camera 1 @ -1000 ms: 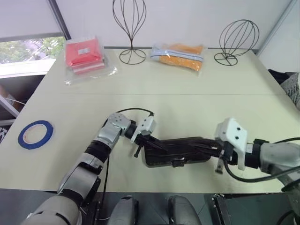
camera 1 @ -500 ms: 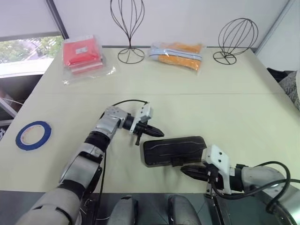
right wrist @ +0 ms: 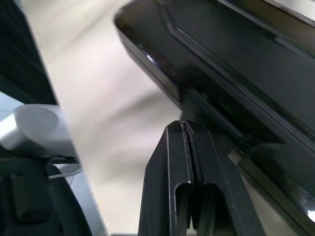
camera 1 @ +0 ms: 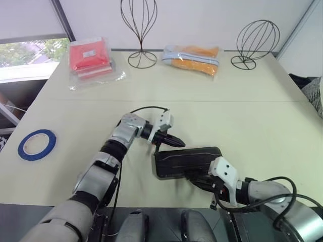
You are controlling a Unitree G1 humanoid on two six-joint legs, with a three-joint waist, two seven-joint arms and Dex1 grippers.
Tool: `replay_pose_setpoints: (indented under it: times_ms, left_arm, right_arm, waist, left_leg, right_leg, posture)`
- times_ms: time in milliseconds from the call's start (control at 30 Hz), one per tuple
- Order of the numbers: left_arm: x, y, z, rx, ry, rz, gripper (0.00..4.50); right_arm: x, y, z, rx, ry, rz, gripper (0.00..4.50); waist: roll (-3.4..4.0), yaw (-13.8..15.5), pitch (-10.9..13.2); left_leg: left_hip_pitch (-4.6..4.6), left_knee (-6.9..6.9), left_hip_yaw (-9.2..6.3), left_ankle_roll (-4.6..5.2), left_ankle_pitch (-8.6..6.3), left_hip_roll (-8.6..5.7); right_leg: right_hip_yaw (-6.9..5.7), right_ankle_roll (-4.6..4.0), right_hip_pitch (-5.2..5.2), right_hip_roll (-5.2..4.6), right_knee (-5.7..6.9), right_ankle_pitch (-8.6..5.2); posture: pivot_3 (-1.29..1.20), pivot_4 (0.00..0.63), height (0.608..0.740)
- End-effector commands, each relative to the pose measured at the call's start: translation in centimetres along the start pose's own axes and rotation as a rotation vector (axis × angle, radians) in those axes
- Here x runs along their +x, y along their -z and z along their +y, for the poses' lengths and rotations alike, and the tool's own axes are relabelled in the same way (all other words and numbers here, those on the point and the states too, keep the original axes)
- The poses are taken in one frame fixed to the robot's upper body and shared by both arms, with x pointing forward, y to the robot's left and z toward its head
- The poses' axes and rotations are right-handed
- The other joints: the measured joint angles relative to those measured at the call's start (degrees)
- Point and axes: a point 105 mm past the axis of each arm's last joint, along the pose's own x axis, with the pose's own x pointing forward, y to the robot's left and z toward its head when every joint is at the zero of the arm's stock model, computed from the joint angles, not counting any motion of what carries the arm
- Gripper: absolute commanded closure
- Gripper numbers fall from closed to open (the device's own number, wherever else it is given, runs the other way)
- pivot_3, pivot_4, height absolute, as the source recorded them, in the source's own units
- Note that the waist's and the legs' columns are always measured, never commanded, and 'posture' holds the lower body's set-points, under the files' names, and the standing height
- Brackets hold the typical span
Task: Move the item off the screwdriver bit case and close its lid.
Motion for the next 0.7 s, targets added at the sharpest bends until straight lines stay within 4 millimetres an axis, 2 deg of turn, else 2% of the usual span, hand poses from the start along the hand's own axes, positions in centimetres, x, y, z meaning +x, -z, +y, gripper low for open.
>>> replay_pose_setpoints:
  times_ms: [33,367,600,700]
  left_arm:
    - [1.1,0.2,-0.1,0.049,0.008,0.027,4.5]
    - [3.8,2.6,-1.2,0.059,0.039,0.084,4.5]
    - [4.1,2.8,-1.5,0.067,0.055,0.085,4.5]
    - [4.4,2.5,-1.4,0.064,0.052,0.069,4.5]
  right_arm:
    - [0.1,-0.1,-0.8,-0.037,0.035,-0.006,4.49]
    - [0.2,0.6,-2.0,-0.045,0.087,0.004,4.49]
    - [0.7,-0.5,-3.8,-0.077,0.172,-0.033,4.49]
    - [1.0,-0.9,-4.0,-0.086,0.169,-0.043,4.49]
  waist:
    - [0.0,0.0,0.0]
    - [0.02,0.1,-0.1]
    - [-0.09,0.0,-0.2]
    - [-0.12,0.0,-0.2]
  left_leg:
    - [0.0,0.0,0.0,0.0,0.0,0.0]
    - [0.17,0.03,-0.01,0.0,0.0,-0.01]
    - [0.66,0.03,-0.04,0.02,-0.01,-0.01]
    - [0.99,0.0,-0.04,0.02,-0.01,0.0]
  right_leg:
    - [0.0,0.0,0.0,0.0,0.0,0.0]
    - [0.0,0.0,0.25,0.0,-0.03,0.0]
    - [-0.01,0.0,0.75,0.0,-0.11,0.0]
    - [0.0,0.0,1.03,0.0,-0.12,0.0]
  posture:
    - [0.0,0.15,0.74]
    - [0.0,0.15,0.74]
    - [0.0,0.15,0.74]
    - [0.0,0.15,0.74]
